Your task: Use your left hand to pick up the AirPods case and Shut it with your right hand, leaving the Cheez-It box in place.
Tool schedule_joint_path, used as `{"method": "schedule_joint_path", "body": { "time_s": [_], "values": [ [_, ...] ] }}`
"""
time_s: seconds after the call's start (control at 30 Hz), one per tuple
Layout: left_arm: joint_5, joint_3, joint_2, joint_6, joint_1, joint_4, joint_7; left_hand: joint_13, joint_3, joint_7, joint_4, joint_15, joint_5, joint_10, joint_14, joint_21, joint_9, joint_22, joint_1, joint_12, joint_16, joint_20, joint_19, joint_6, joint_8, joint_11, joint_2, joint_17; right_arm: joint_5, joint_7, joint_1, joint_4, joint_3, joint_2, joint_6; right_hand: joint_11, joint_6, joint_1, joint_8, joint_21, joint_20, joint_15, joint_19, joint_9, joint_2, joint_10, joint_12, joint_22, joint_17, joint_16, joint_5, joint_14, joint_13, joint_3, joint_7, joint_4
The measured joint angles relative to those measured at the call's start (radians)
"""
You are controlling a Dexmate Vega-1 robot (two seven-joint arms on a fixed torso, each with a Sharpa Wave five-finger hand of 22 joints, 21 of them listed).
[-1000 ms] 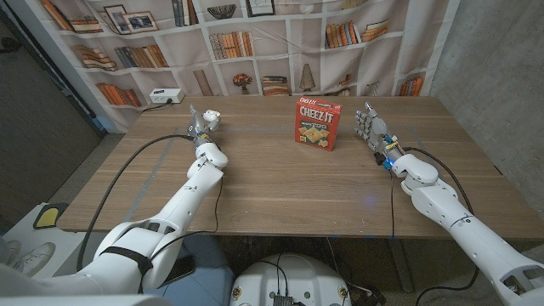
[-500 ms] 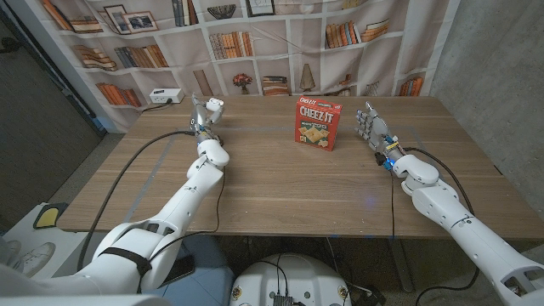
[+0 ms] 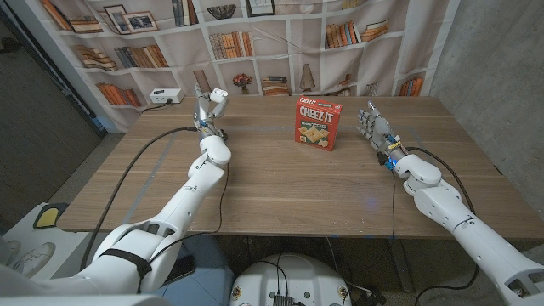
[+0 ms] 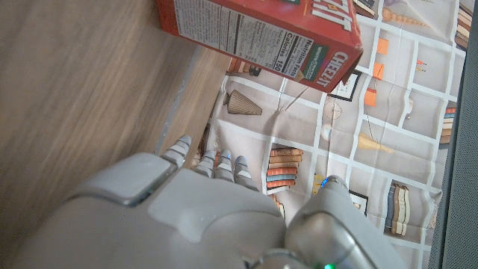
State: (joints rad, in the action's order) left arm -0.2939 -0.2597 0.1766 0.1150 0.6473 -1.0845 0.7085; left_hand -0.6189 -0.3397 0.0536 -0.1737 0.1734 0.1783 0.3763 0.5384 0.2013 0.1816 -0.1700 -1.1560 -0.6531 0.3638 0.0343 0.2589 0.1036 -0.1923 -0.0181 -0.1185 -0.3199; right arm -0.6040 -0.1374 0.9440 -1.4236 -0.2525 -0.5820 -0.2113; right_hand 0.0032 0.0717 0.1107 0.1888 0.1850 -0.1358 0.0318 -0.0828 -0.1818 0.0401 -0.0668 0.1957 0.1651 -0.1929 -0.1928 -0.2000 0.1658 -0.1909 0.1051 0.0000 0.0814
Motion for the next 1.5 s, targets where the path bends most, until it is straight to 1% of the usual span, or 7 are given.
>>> {"method": "schedule_joint_path", "body": {
  "time_s": [0.17,0.47,0.77,0.87,0.93,1.33,1.5],
  "values": [
    [0.025,0.006,-0.010,0.027,0.004,-0.010,-0.015,0.000,0.000,-0.005,0.000,-0.002,0.000,0.005,0.009,0.000,0.000,0.000,-0.005,-0.005,-0.001,0.000,0.000,-0.005,0.000,-0.002,0.005,0.000,0.000,0.001,0.004,-0.003,0.003,-0.002,-0.003,0.000,0.000,0.000,0.000,0.000,0.000,0.000,0.000,0.000,0.000,0.000,0.000,0.000,0.000,0.000,0.000,0.000,0.000,0.000,0.000,0.000],
    [0.057,0.007,-0.027,0.064,0.007,-0.018,-0.046,0.000,0.000,0.000,0.000,-0.004,-0.001,0.009,0.018,0.000,0.000,0.000,-0.009,-0.010,-0.001,0.000,0.000,-0.011,0.000,-0.005,0.009,-0.003,-0.002,0.003,0.013,-0.008,0.010,-0.004,-0.010,0.000,0.000,0.000,0.000,0.000,0.000,0.000,0.000,0.000,0.000,0.000,0.000,0.000,0.000,0.000,0.000,0.000,0.000,0.000,0.000,0.000],
    [0.066,0.000,-0.032,0.091,0.007,-0.024,-0.061,0.000,0.000,0.003,0.000,-0.007,-0.001,0.014,0.021,0.000,0.000,0.000,-0.014,-0.010,-0.001,-0.004,0.004,-0.026,0.000,-0.004,0.014,-0.003,-0.002,0.009,0.022,-0.015,0.016,-0.007,-0.017,0.000,0.000,0.000,0.000,0.000,0.000,0.000,0.000,0.000,0.000,0.000,0.000,0.000,0.000,0.000,0.000,0.000,0.000,0.000,0.000,0.000],
    [0.066,-0.003,-0.033,0.091,0.007,-0.024,-0.061,0.000,0.000,0.000,0.000,-0.007,-0.001,0.014,0.021,0.000,0.000,0.000,-0.014,-0.012,-0.001,0.001,0.009,-0.029,0.000,-0.004,0.014,-0.003,-0.001,0.010,0.026,-0.018,0.018,-0.009,-0.019,0.000,0.000,0.000,0.000,0.000,0.000,0.000,0.000,0.000,0.000,0.000,0.000,0.000,0.000,0.000,0.000,0.000,0.000,0.000,0.000,0.000],
    [0.071,-0.005,-0.033,0.121,0.007,-0.026,-0.071,0.000,0.000,-0.003,0.000,-0.007,-0.001,0.014,0.021,0.000,0.000,0.000,-0.014,-0.012,-0.001,0.001,0.009,-0.032,0.000,-0.004,0.014,-0.004,0.001,0.011,0.026,-0.019,0.018,-0.009,-0.021,0.000,0.000,0.000,0.000,0.000,0.000,0.000,0.000,0.000,0.000,0.000,0.000,0.000,0.000,0.000,0.000,0.000,0.000,0.000,0.000,0.000],
    [0.079,-0.015,-0.033,0.156,0.009,-0.041,-0.084,0.001,0.000,0.000,0.000,-0.016,-0.002,0.014,0.030,0.000,0.000,0.000,-0.014,-0.015,-0.004,0.001,0.009,-0.036,0.000,-0.004,0.014,-0.008,0.011,0.020,0.029,-0.025,0.021,-0.011,-0.030,0.000,0.000,0.000,0.000,0.000,0.000,0.000,0.000,0.000,0.000,0.000,0.000,0.000,0.002,0.000,0.000,0.000,0.000,0.000,0.000,0.000],
    [0.103,-0.020,-0.036,0.190,0.009,-0.041,-0.115,0.001,-0.001,0.000,-0.001,-0.016,-0.002,0.014,0.030,0.000,0.000,0.000,-0.014,-0.015,-0.004,0.001,0.009,-0.036,0.000,-0.004,0.014,-0.005,0.014,0.029,0.041,-0.043,0.030,-0.018,-0.033,0.000,0.000,0.000,0.000,0.000,0.000,0.000,0.000,0.000,0.000,0.000,0.000,0.000,0.002,0.000,0.000,0.000,0.000,0.000,0.000,0.000]
  ]
}}
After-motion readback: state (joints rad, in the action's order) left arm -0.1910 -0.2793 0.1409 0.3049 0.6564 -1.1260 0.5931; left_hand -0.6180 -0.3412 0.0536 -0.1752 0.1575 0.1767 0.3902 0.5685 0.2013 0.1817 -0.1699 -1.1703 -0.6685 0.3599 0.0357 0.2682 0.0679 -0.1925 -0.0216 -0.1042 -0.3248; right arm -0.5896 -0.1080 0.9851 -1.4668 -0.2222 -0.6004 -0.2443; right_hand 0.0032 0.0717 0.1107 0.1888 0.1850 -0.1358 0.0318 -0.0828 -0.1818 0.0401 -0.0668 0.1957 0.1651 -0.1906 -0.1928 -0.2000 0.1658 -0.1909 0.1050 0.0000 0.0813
